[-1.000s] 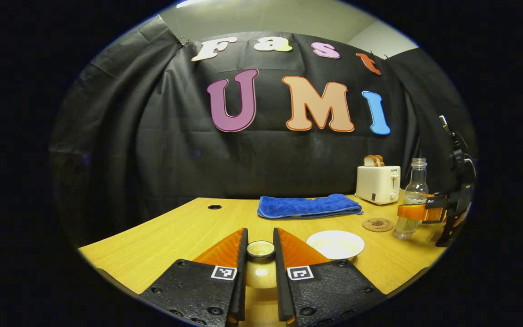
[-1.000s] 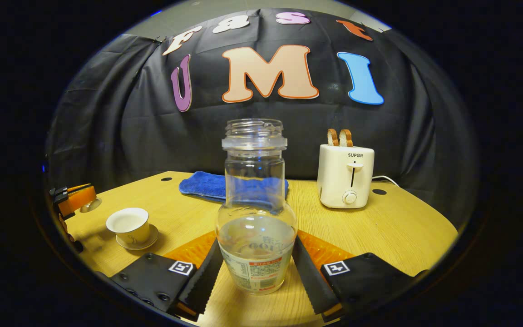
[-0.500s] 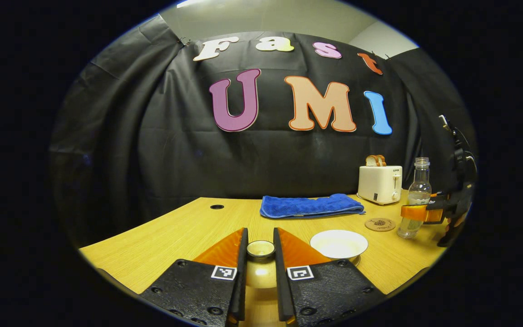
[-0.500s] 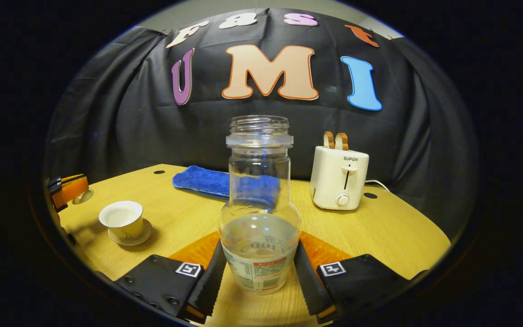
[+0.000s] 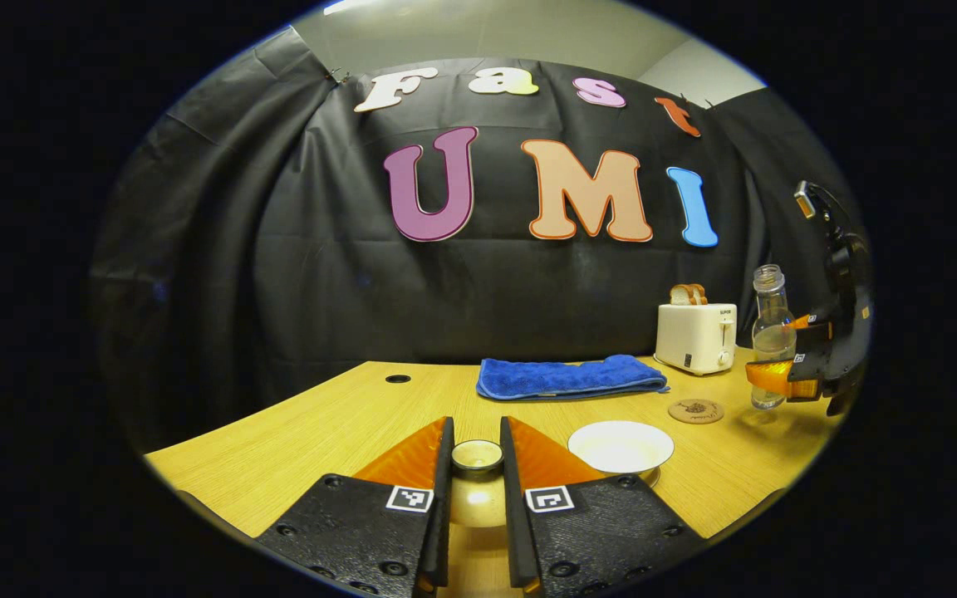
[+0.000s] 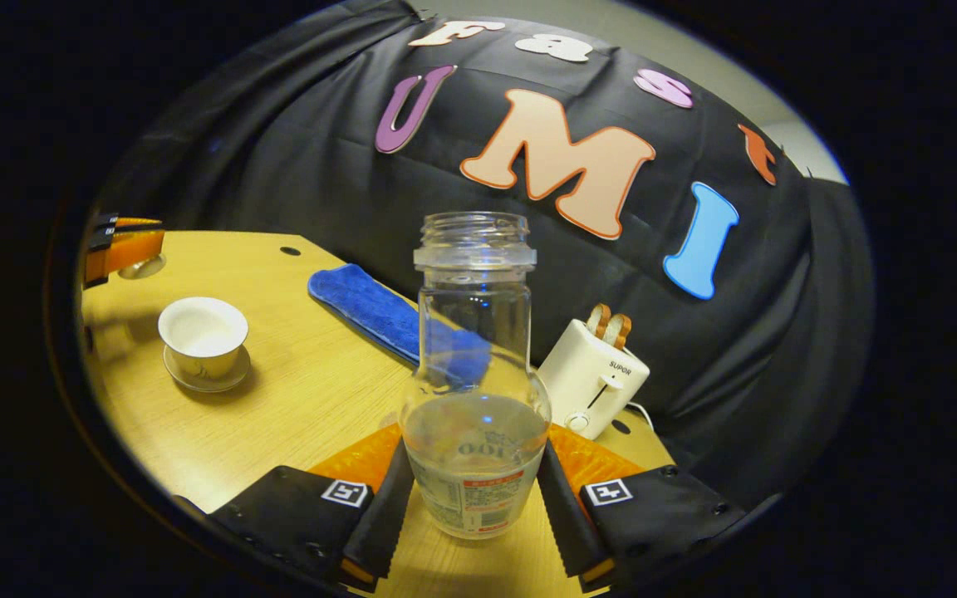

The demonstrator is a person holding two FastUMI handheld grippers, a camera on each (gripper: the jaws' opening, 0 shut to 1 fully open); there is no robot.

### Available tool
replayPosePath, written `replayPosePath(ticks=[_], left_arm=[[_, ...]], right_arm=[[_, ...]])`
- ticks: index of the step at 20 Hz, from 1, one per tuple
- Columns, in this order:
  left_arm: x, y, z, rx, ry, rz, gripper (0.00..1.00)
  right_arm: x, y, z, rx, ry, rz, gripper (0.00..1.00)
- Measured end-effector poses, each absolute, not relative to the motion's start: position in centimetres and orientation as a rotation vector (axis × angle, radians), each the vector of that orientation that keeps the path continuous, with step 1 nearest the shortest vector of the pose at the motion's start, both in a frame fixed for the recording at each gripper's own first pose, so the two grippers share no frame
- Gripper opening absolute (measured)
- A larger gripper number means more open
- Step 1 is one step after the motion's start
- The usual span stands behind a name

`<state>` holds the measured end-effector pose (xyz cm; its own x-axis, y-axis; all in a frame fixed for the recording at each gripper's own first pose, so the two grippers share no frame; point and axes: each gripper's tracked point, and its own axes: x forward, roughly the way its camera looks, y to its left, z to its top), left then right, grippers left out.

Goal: Open the teacup lid with one hand, grasp the water bottle and pour water into the teacup with the other hand; after pouring, place the water bottle on the coaster and then close the teacup lid.

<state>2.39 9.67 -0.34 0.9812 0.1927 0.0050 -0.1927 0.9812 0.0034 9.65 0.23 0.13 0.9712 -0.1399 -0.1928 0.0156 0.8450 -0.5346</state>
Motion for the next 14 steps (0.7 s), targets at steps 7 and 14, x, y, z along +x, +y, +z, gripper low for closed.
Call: replayPosePath(ticks=[7, 14], left_arm=[[2.3, 9.7, -0.3, 0.004, -0.004, 0.194, 0.26], [2.2, 9.9, -0.3, 0.004, -0.003, 0.2, 0.26]], right_arm=[[12.2, 3.1, 2.5, -0.845, 0.191, -0.071, 0.77], [13.2, 6.0, -0.1, -1.127, 0.185, -0.029, 0.8]])
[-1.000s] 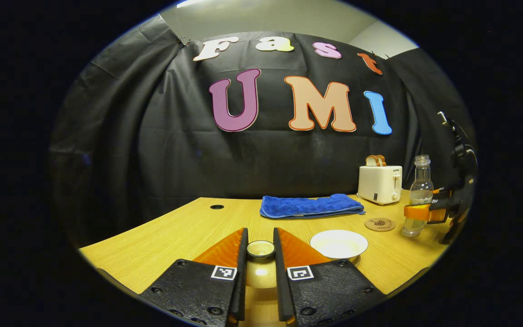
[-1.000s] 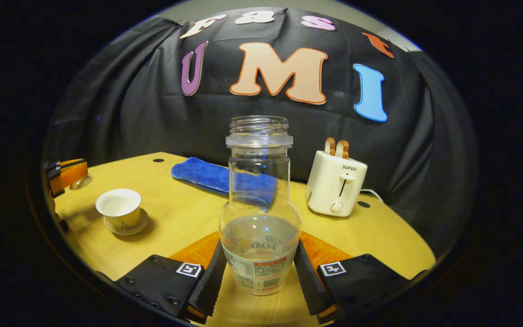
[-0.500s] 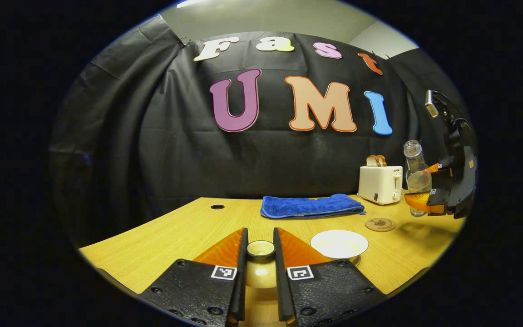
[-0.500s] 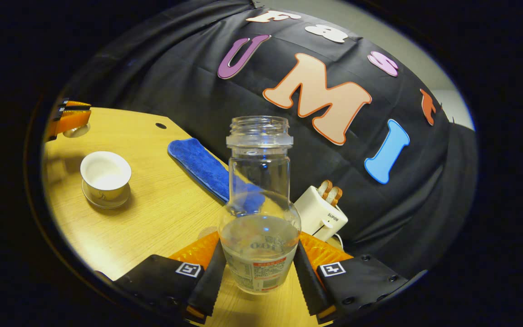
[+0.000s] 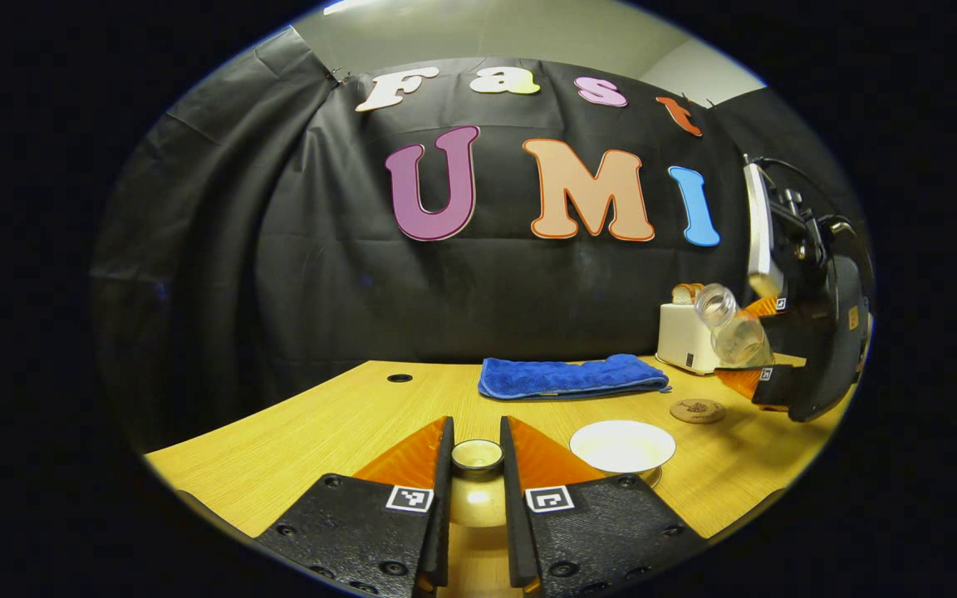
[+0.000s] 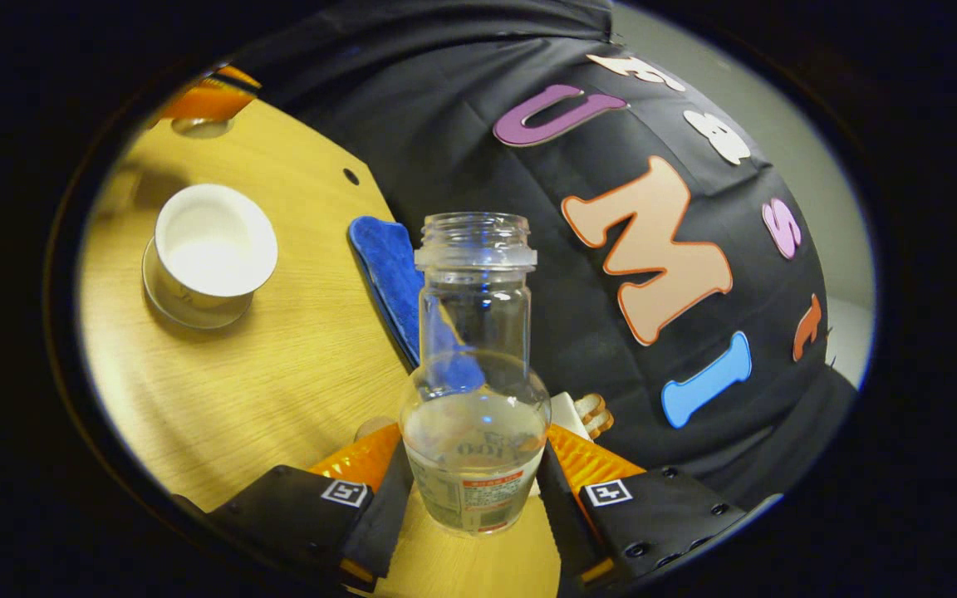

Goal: Open the teacup lid with one hand, grasp the water bottle and pour water into the teacup with the other hand; after pouring, place the water bottle on the coaster and then close the teacup lid.

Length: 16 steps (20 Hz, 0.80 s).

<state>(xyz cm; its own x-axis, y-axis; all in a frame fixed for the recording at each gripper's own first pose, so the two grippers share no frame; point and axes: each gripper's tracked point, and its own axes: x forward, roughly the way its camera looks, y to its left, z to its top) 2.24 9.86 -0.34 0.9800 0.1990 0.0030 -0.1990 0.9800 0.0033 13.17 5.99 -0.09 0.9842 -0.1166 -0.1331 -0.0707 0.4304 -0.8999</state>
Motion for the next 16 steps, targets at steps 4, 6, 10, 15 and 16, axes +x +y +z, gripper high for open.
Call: replayPosePath(ticks=[4, 6, 10, 15, 16], left_arm=[[2.3, 9.9, -0.4, 0.004, -0.002, 0.201, 0.26], [2.3, 9.8, -0.3, 0.004, -0.002, 0.2, 0.26], [2.3, 9.9, -0.3, 0.004, -0.002, 0.2, 0.26], [2.3, 9.9, -0.3, 0.004, -0.002, 0.2, 0.26], [2.2, 9.9, -0.3, 0.004, -0.003, 0.2, 0.26]], right_arm=[[13.7, 7.8, -0.9, -1.286, 0.15, 0.012, 0.79], [13.8, 8.7, -0.9, -1.347, 0.128, 0.029, 0.79], [13.6, 9.5, -0.9, -1.469, 0.094, 0.04, 0.8], [13.5, 10.8, 0.2, -1.619, 0.015, 0.062, 0.8], [13.4, 11.1, 0.4, -1.657, -0.007, 0.065, 0.78]])
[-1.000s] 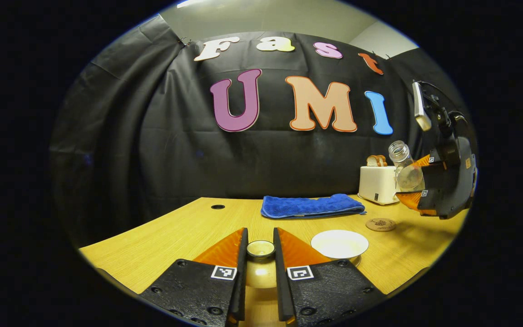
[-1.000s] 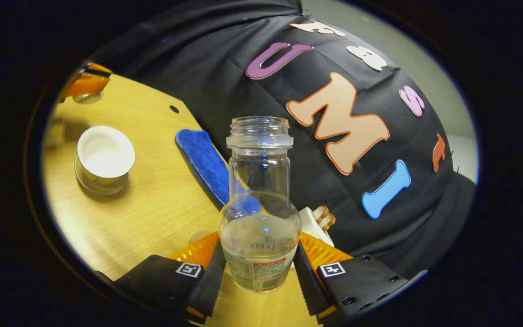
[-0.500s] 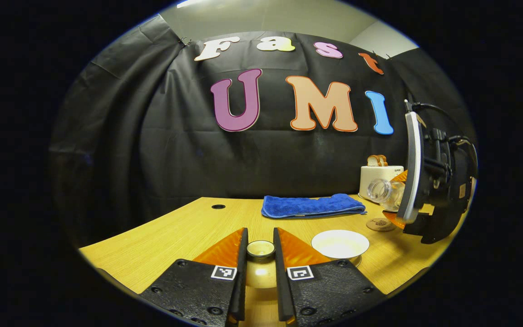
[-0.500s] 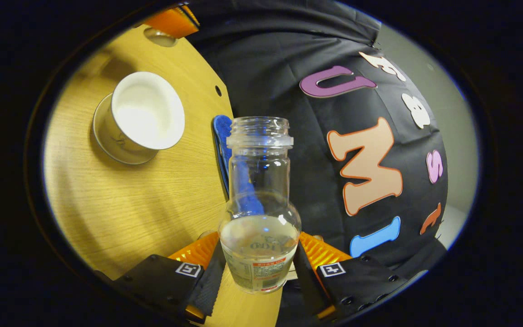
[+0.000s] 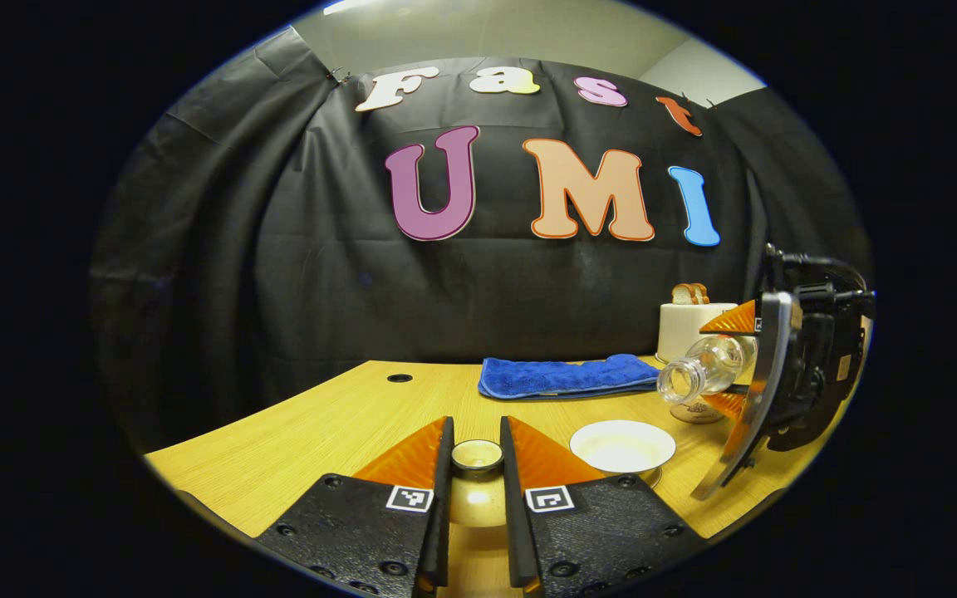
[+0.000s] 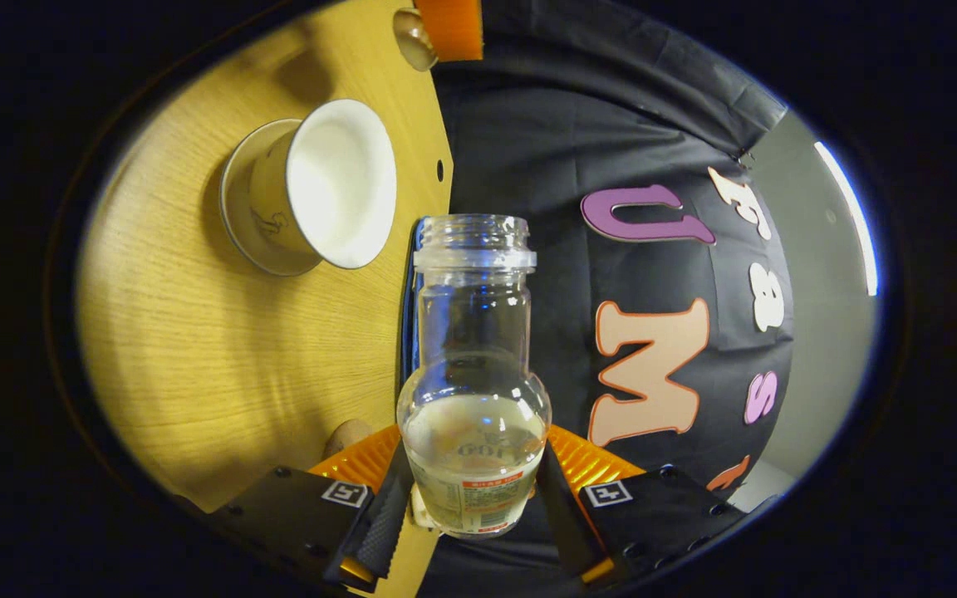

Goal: Open the teacup lid with one hand, grasp the water bottle and pour water into the teacup with the other hand; after pouring, place the water bottle on the coaster and then close the teacup lid.

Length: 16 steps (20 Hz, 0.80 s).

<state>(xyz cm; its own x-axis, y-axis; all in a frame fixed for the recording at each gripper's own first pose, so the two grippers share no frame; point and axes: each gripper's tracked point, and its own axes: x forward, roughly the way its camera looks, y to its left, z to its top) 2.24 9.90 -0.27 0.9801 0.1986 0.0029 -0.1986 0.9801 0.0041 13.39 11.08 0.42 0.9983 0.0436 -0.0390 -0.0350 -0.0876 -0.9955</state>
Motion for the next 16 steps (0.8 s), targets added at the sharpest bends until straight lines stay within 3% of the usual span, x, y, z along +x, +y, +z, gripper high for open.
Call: replayPosePath(ticks=[16], left_arm=[[2.3, 9.9, -0.2, 0.004, -0.002, 0.198, 0.25]], right_arm=[[14.0, 11.7, 2.3, -1.859, -0.146, 0.026, 0.8]])
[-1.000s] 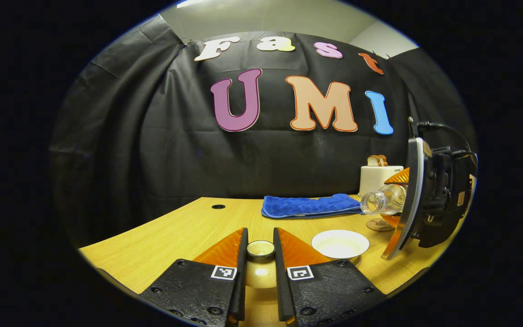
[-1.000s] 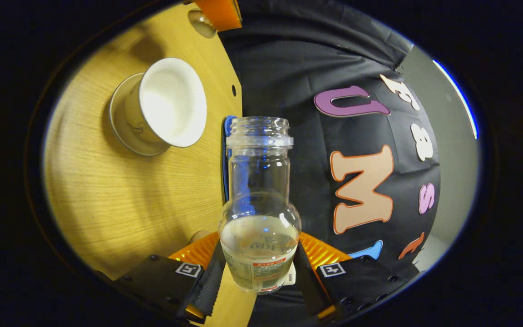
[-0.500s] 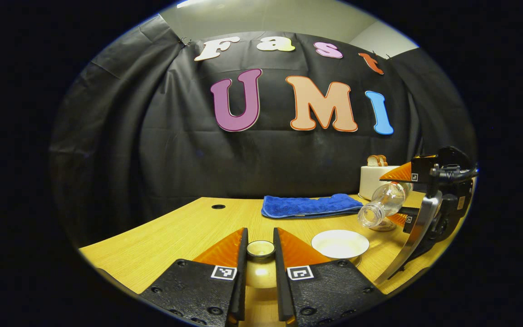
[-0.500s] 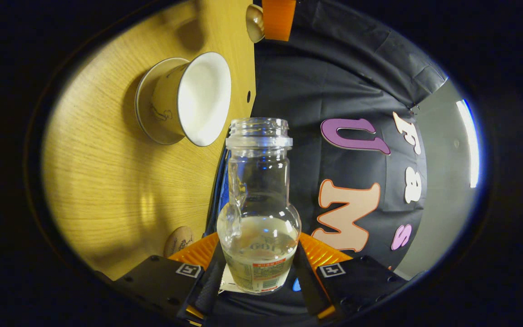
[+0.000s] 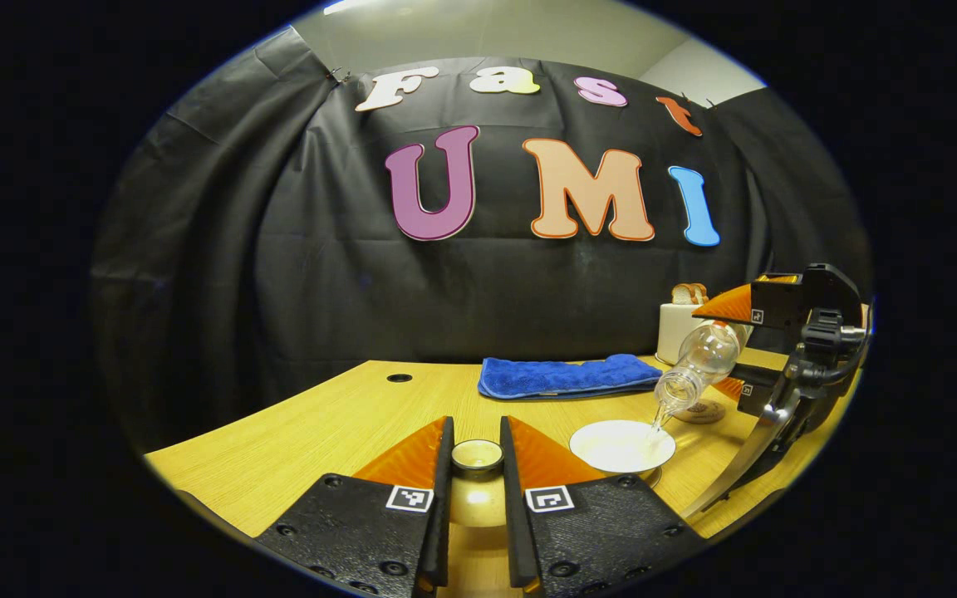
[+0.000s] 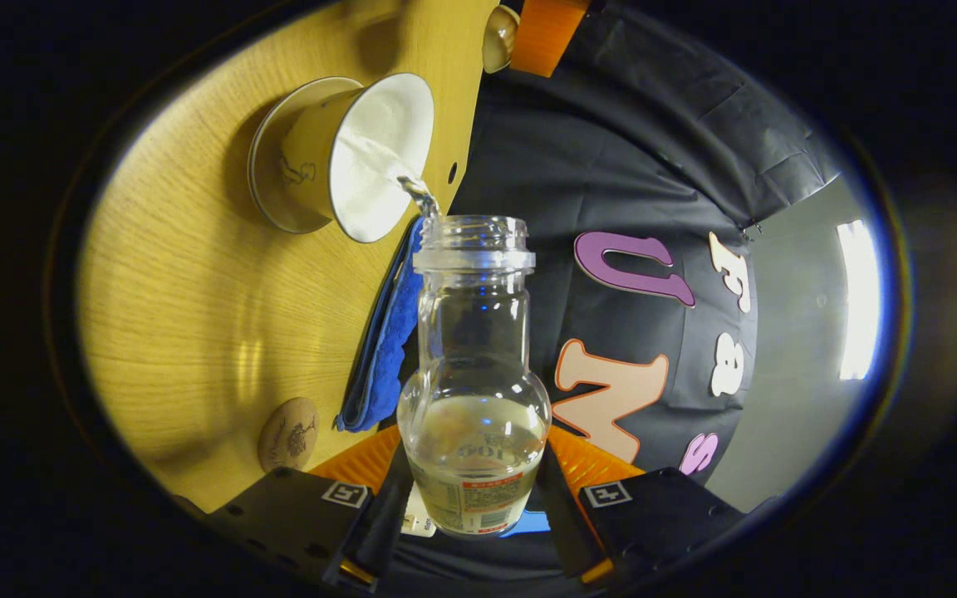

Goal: Open the teacup lid with one hand, grasp the water bottle and pour water into the teacup with the other hand; after pouring, place the water bottle on the coaster and then close the teacup lid.

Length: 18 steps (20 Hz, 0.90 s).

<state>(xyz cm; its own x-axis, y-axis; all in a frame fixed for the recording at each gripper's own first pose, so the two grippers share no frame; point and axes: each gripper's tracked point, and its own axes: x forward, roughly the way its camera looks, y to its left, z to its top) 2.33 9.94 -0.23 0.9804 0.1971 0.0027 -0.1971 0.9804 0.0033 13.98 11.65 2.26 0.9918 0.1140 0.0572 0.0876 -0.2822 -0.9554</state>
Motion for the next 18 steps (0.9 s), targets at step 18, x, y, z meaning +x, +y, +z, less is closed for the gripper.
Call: replayPosePath(ticks=[18], left_arm=[[2.5, 9.9, -0.4, 0.003, -0.004, 0.196, 0.26]], right_arm=[[11.8, 14.7, 5.7, -2.101, -0.494, -0.083, 0.77]])
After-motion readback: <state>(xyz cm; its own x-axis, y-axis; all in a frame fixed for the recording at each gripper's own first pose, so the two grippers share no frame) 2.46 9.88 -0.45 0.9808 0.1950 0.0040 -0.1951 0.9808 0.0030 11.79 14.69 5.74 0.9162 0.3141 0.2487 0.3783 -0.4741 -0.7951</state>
